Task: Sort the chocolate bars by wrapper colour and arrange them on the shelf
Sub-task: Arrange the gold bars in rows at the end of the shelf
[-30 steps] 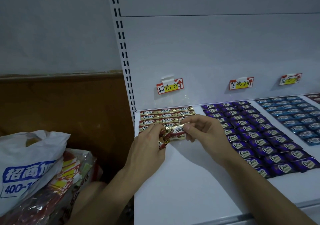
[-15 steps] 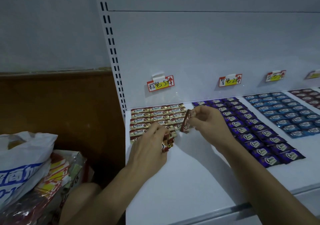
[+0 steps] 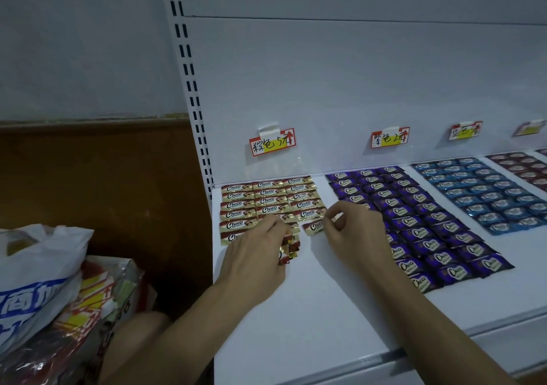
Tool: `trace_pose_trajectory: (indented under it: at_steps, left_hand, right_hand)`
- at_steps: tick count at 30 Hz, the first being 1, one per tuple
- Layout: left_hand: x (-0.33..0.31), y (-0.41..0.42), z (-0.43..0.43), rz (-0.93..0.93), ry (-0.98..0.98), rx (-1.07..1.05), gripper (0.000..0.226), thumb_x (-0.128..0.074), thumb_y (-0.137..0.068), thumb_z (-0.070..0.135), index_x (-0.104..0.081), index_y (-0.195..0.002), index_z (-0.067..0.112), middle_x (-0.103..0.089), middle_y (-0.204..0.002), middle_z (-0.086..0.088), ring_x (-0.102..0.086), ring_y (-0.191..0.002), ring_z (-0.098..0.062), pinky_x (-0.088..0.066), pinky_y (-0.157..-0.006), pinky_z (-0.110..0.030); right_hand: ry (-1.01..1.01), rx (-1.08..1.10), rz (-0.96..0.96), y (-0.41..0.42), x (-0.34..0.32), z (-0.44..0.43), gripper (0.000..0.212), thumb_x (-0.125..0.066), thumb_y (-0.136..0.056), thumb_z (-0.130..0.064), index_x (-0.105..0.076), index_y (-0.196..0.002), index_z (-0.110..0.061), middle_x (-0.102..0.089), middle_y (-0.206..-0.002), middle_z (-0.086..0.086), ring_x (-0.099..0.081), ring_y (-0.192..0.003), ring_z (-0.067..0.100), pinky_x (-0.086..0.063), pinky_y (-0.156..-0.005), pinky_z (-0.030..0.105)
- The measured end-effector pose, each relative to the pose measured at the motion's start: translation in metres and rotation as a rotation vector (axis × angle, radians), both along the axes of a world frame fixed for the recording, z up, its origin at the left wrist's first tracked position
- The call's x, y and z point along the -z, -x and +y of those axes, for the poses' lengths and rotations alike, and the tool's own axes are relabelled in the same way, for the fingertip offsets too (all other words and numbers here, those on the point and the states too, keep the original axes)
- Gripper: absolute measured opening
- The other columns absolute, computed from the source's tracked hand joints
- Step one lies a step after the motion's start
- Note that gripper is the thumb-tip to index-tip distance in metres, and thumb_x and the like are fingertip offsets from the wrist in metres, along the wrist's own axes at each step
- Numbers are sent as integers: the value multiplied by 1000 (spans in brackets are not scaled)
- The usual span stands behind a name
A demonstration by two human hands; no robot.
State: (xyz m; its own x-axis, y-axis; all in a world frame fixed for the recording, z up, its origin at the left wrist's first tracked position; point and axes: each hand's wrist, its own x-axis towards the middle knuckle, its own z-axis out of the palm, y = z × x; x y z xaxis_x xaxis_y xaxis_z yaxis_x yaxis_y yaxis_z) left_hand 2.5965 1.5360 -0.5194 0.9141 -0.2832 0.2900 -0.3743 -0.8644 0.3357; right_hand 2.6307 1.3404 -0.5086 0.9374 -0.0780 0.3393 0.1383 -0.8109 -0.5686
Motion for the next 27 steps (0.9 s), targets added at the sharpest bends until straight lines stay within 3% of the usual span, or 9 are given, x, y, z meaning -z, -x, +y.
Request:
trace_pose_trajectory:
  at_steps: [5,15,21,27]
  left_hand:
    - [0,-1,0,4,-13,0,49,-70,-85,17,-55,-131,24,-48,-134,12,-56,-114,-15,-55,-88,-31]
    - [0,0,0,3,-17,10,49,-70,-85,17,-55,-131,23,-47,-133,11,-55,-114,-14,-53,-85,-26]
    - [0,0,1,8,-4,17,50,-70,-84,16,-56,-131,23,-48,-133,11,-55,-114,-14,-54,-87,-28]
    - [1,0,1,-8,1,17,50,-72,-85,17,-56,-133,23,-48,-134,11,-55,-115,-13,-53,-88,-26]
  right_hand:
    - [134,-118,-53,-3,10,-1,12,-72,-78,-11,-75,-82,-22,-65,-86,-3,-60,-79,18,-51,-70,32]
    - [184,-148,-62,-6,16,2,17,-70,-83,-14,-81,-92,-24,-70,-93,-5,-62,-90,20,-54,-75,40]
    - [222,-149,-81,-6,16,3,18,-71,-83,-14,-81,-94,-24,-70,-94,-4,-60,-90,20,-52,-72,36]
    - [296,-38,-167,0,12,5,49,-73,-74,-19,-64,-122,-16,-70,-103,1,-52,-100,27,-43,-73,38]
